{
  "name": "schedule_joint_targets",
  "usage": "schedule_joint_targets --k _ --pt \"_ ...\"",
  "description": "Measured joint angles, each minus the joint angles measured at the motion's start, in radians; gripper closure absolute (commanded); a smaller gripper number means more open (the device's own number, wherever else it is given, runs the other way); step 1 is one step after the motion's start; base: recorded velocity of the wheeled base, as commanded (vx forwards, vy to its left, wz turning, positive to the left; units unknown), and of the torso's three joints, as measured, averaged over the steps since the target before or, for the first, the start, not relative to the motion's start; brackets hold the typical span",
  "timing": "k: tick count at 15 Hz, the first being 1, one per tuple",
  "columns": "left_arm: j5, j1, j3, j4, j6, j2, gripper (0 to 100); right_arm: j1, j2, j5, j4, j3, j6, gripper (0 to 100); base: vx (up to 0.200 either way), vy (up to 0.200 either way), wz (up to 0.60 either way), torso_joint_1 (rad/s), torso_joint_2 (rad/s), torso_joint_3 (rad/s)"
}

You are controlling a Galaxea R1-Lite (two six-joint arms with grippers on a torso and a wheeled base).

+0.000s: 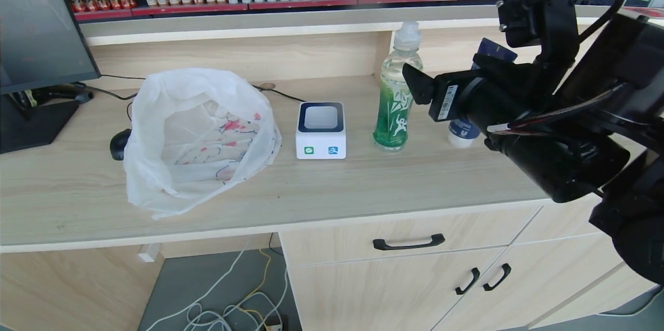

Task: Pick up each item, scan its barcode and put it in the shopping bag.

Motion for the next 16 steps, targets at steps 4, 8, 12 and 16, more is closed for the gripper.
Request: schedule_joint_targets --k 4,8,12,16 --pt "0.000 0.000 0.000 0.000 0.000 0.000 0 0.002 0.086 -0.032 -0.005 -0.035 0.006 0 0.000 0.000 0.00 0.000 0.00 0.000" --pt "0.000 0.000 0.000 0.000 0.000 0.000 0 0.003 0.118 -0.032 -0.007 -0.044 -0.004 0 0.000 0.000 0.00 0.000 0.00 0.000" --pt "0.000 0.000 0.000 0.000 0.000 0.000 0 0.002 0.138 -0.032 -0.007 -0.056 -0.004 0 0.000 0.000 0.00 0.000 0.00 0.000" --pt "0.000 0.000 0.000 0.000 0.000 0.000 0 -0.004 0.169 -0.030 -0.007 -0.115 -0.035 0 0.000 0.000 0.00 0.000 0.00 0.000"
